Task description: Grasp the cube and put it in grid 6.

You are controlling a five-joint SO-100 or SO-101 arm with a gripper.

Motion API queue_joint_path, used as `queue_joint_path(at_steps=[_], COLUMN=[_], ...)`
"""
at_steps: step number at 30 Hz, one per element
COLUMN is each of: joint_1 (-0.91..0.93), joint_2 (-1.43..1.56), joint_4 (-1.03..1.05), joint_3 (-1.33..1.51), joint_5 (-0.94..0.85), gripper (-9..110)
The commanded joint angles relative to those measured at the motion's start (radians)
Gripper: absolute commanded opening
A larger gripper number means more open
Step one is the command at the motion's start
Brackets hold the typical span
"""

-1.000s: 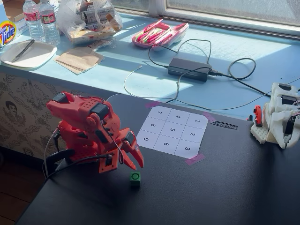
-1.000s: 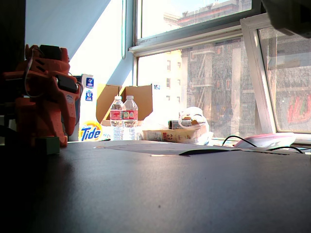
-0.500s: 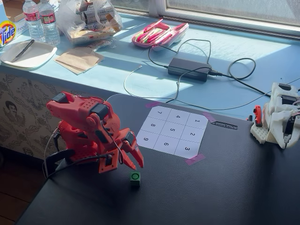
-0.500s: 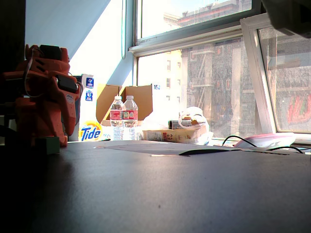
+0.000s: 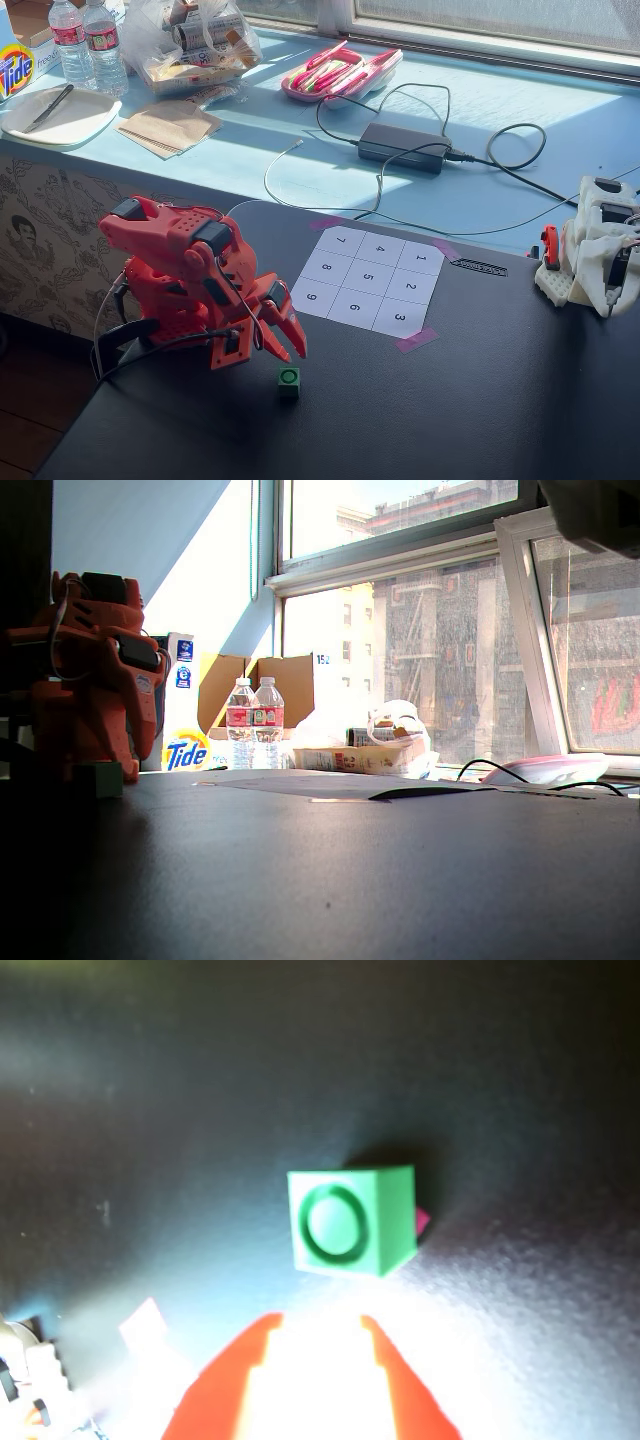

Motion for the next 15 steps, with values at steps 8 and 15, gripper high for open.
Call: queue_joint_path(at_steps=[8, 15], joint_1=[0.000, 0.023], joint_2=[0.006, 0.006], joint_4=[-0.011, -0.014], joint_3=[0.038, 0.038], joint_5=[-0.005, -0.014], gripper=[11, 13])
